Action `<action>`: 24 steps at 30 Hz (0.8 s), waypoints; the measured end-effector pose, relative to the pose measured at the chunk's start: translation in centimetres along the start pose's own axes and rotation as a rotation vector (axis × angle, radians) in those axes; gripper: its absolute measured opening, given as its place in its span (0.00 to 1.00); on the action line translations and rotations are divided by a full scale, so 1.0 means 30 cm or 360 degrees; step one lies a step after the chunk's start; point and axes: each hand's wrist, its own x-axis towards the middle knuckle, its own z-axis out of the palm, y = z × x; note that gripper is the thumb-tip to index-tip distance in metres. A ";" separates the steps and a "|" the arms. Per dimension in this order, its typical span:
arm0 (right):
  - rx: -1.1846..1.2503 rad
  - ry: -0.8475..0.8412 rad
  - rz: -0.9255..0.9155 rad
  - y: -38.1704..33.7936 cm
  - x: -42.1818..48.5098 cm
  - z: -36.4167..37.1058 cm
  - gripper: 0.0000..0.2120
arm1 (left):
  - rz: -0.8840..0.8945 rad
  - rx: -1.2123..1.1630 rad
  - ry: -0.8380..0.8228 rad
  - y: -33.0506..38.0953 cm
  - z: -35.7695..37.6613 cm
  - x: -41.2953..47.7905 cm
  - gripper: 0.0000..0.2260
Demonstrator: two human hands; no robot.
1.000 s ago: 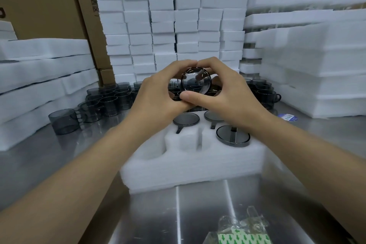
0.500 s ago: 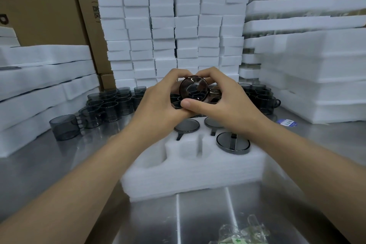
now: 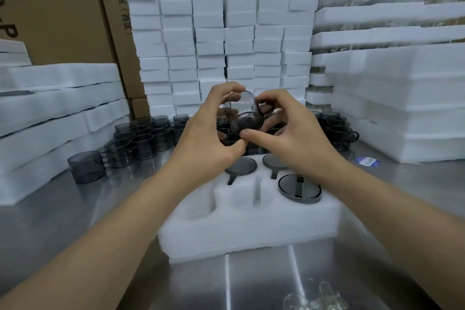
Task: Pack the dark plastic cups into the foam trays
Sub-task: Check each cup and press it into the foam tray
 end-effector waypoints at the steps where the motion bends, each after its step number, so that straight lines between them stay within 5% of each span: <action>1: -0.0018 0.0015 -0.0035 0.004 0.003 0.001 0.27 | -0.0006 0.0005 0.0001 0.000 -0.001 0.000 0.33; 12: -0.0246 0.0020 -0.0151 0.030 0.014 -0.007 0.33 | -0.0044 -0.0171 0.0043 -0.026 0.005 0.013 0.24; 18: -0.0474 0.0081 -0.0181 0.035 0.014 -0.006 0.25 | 0.0007 0.0138 0.0049 -0.040 0.002 0.012 0.29; 24: -0.0604 0.0030 -0.0288 0.023 0.015 -0.009 0.30 | -0.0066 0.0157 0.0078 -0.044 -0.002 0.016 0.22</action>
